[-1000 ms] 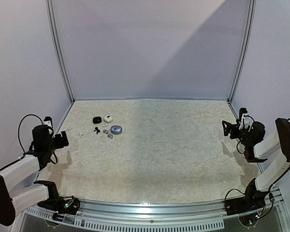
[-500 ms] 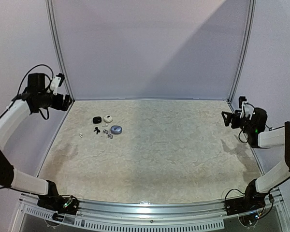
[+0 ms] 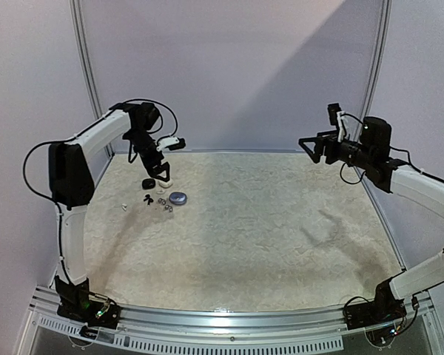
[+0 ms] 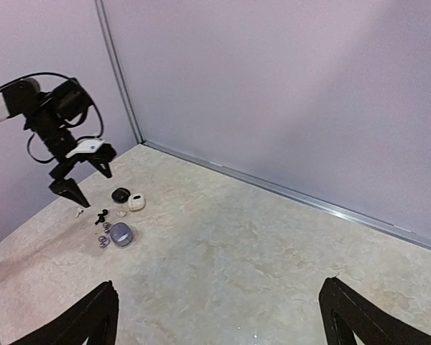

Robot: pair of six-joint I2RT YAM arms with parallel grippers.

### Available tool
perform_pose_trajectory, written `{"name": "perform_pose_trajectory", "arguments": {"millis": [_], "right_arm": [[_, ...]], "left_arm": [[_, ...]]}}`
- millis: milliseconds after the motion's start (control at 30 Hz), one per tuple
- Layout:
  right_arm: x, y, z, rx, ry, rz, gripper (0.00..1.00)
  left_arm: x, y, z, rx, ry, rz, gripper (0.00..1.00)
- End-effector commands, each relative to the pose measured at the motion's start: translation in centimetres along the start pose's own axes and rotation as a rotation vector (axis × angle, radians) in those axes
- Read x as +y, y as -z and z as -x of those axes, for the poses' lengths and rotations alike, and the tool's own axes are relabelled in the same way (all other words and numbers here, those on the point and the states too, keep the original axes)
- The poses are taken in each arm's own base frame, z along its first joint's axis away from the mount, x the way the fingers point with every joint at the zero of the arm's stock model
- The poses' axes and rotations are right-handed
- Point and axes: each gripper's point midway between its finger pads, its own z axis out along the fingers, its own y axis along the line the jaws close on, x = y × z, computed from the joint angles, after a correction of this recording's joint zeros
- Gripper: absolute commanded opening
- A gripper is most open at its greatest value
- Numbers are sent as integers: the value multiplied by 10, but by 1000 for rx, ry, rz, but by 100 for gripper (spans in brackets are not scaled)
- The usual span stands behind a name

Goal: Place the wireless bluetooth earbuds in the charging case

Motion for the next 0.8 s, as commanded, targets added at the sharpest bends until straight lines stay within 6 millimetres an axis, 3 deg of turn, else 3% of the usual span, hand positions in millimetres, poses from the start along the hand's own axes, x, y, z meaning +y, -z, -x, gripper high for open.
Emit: {"name": "perform_pose_trajectory", "arguments": {"millis": [0, 200, 333, 600, 767], "right_arm": [[29, -16, -23, 101, 15, 27, 99], [64, -38, -42, 174, 56, 72, 99], [83, -51, -50, 196, 72, 115, 99], [98, -64, -61, 225, 59, 155, 99], [99, -67, -62, 228, 51, 160, 99]], "left_arm": [[-14, -22, 0, 68, -128, -93, 99], [-25, -60, 7, 111, -244, -118, 99], [-21, -85, 4, 168, -282, -94, 93], [-16, -117, -12, 253, -329, -97, 88], [-21, -127, -15, 275, -341, -108, 75]]}}
